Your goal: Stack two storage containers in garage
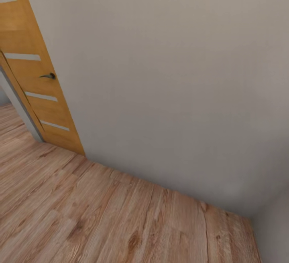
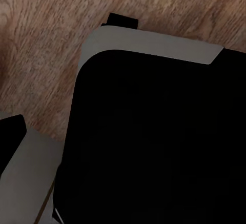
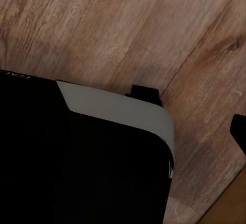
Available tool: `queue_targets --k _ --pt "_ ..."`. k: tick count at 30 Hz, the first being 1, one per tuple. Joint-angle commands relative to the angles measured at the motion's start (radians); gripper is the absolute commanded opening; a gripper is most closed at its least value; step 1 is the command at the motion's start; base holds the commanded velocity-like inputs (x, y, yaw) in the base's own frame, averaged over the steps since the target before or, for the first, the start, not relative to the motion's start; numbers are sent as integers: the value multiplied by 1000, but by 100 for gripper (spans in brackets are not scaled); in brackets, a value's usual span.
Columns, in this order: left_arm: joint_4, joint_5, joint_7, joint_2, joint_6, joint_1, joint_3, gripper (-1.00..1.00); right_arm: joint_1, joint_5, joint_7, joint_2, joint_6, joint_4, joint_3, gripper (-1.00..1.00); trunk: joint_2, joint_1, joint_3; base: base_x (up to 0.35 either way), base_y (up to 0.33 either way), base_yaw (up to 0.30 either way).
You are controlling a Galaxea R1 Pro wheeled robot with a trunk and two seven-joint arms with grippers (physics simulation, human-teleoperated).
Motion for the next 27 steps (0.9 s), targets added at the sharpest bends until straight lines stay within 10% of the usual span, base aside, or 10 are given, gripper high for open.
queue_targets --k 1,27 --pt "4 7 1 0 -7 -1 4 100 -1 4 0 1 -3 1 2 100 0 0 -1 228 0 0" --pt "2 7 1 -1 -7 -1 5 100 -1 7 -2 5 -4 1 2 100 0 0 -1 139 6 258"
